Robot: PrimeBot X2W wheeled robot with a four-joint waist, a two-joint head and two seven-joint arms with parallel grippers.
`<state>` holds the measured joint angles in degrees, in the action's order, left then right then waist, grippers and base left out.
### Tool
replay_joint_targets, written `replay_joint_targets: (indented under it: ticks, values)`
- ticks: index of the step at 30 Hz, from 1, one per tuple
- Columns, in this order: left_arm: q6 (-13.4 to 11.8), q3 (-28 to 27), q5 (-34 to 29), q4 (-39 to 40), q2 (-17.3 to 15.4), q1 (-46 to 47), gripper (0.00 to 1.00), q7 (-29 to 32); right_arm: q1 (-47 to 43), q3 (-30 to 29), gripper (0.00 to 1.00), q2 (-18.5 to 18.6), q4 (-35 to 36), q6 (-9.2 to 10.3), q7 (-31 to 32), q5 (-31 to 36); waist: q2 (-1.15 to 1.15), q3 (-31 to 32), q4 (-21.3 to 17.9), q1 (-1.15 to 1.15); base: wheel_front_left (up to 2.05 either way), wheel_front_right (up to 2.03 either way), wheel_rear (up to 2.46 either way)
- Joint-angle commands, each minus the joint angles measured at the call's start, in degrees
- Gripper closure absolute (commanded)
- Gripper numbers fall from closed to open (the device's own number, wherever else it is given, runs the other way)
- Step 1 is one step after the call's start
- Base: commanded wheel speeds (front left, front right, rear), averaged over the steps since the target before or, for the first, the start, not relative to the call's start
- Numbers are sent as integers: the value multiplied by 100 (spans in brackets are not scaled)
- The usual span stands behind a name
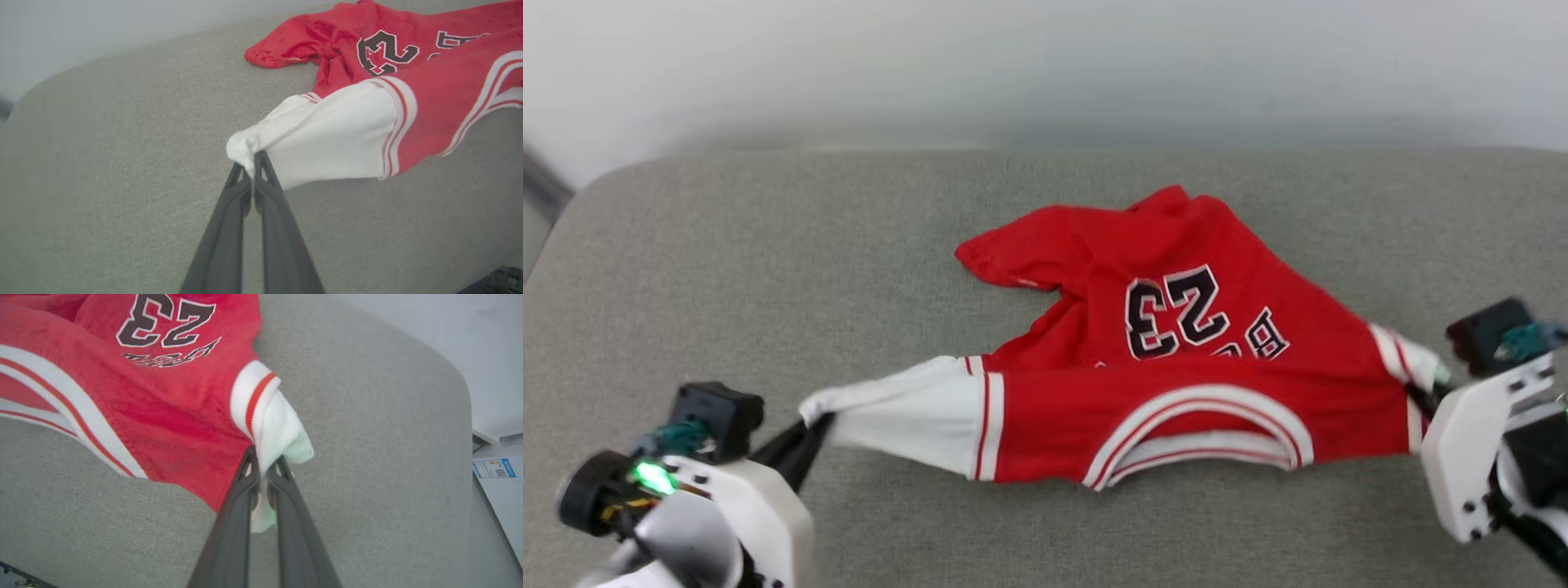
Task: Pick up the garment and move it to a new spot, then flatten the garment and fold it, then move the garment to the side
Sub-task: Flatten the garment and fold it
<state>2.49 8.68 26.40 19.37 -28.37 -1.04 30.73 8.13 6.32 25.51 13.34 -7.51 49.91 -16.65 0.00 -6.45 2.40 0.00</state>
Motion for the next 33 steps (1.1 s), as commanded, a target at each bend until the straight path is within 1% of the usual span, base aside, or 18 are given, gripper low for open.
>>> replay_joint_targets:
  ticks: [1,5,9,13,19,23,26,27,28,33]
  values:
    - [-44,-87,-39,131,-63,-32,100,14,139,-33,100,50,86,4,-8,-77,0,160,-62,0,0,0,0]
    - [-110,-418,-96,714,-307,170,100,11,540,-137,100,152,333,4,35,-292,0,336,-160,0,0,0,0]
    - [-178,-774,-143,1099,-492,465,100,-63,1015,-127,100,246,511,4,-51,-439,0,466,-269,0,0,0,0]
    - [-228,-1104,-163,1341,-644,842,100,-174,1543,-108,100,171,617,4,-162,-608,0,525,-377,0,0,0,0]
    - [-285,-1443,-242,1493,-782,1456,100,-452,2339,37,100,223,582,4,-361,-623,0,530,-526,0,0,0,0]
    - [-311,-1544,-291,1476,-820,1926,100,-658,2866,70,100,149,496,4,-525,-649,0,432,-603,0,0,0,0]
    - [-299,-1575,-278,1327,-828,2384,100,-857,3248,142,100,184,372,4,-644,-587,0,285,-641,0,0,0,0]
    - [-299,-1575,-278,1327,-828,2384,100,-857,3248,142,100,184,372,4,-644,-587,0,285,-641,0,0,0,0]
    - [-244,-1563,-280,1156,-891,2698,100,-961,3525,197,100,176,270,5,-711,-595,0,130,-664,0,0,0,0]
    - [-80,-1462,-260,614,-1028,3722,100,-1211,4342,302,100,149,-90,5,-934,-544,0,-458,-686,0,0,0,0]
